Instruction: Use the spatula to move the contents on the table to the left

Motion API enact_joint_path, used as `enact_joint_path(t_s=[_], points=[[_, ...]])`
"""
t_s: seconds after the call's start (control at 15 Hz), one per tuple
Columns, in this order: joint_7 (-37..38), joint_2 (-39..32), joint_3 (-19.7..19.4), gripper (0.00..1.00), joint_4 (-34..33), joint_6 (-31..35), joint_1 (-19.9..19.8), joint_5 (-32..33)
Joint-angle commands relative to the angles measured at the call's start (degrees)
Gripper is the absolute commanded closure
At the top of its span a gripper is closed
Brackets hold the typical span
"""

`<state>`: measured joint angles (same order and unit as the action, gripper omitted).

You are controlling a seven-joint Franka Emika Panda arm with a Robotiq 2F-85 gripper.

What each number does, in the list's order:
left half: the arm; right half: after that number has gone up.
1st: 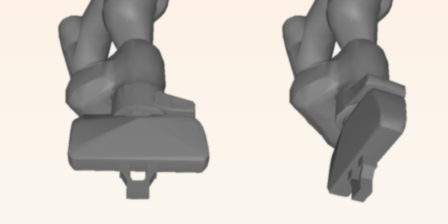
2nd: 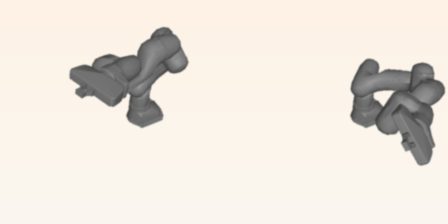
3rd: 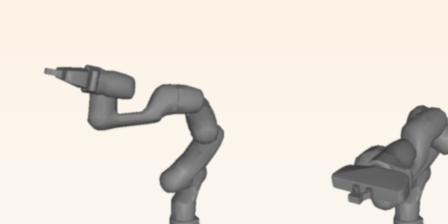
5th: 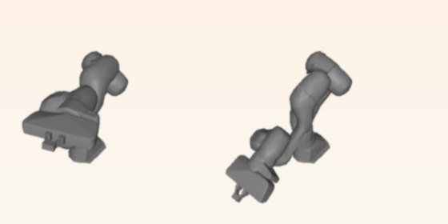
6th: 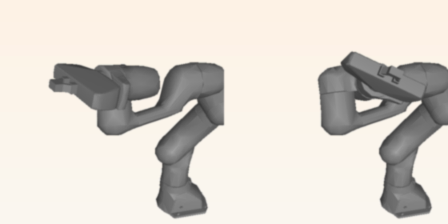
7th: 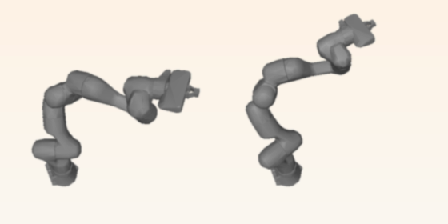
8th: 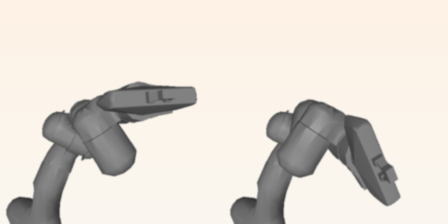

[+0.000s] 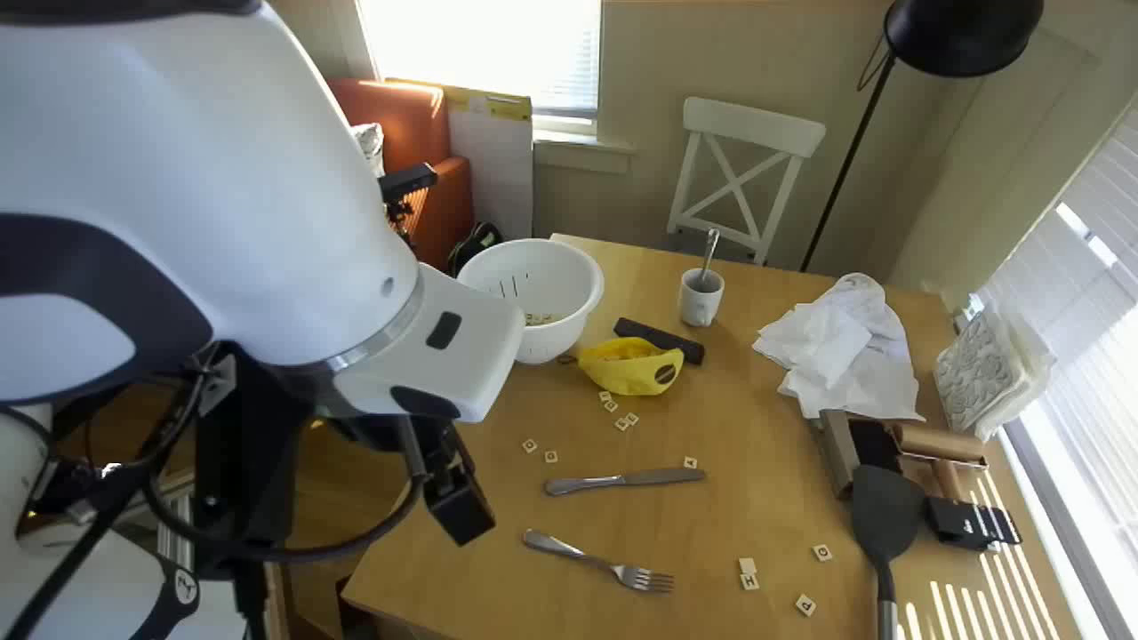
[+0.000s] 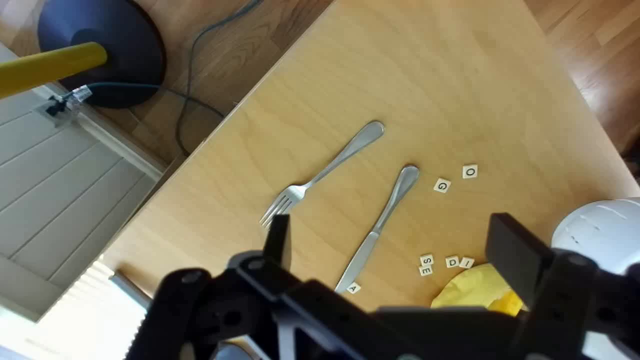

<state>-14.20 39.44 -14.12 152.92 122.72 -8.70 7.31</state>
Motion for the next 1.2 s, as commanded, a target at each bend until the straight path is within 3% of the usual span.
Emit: enact_joint_path(t_s=[0.0, 0.27, 0.47, 0.73, 0.87, 0.93, 1.0, 1.07, 1.13], points=[[-0.2, 0.0, 0.3, 0.00, -0.1, -0.1, -0.3, -0.3], [-0.2, 0.0, 0.3, 0.00, -0.1, -0.1, -0.3, -0.3], [-2.6, -6.3, -1.3, 0.00, 0.5, 12.6, 0.9, 0.1], [-7.8, -19.9, -4.9, 0.00, -2.1, 29.1, 4.9, -4.5], [-11.6, -26.9, -8.3, 0.00, -4.4, 35.8, 7.6, -9.3], [-15.9, -30.4, -11.0, 0.00, -6.2, 38.3, 10.8, -14.7], [-20.6, -32.9, -13.2, 0.00, -8.0, 38.9, 12.9, -19.6], [-25.2, -33.5, -18.9, 0.00, -9.6, 39.0, 19.5, -24.0], [-29.7, -34.9, -20.7, 0.00, -12.0, 37.5, 21.2, -28.1]])
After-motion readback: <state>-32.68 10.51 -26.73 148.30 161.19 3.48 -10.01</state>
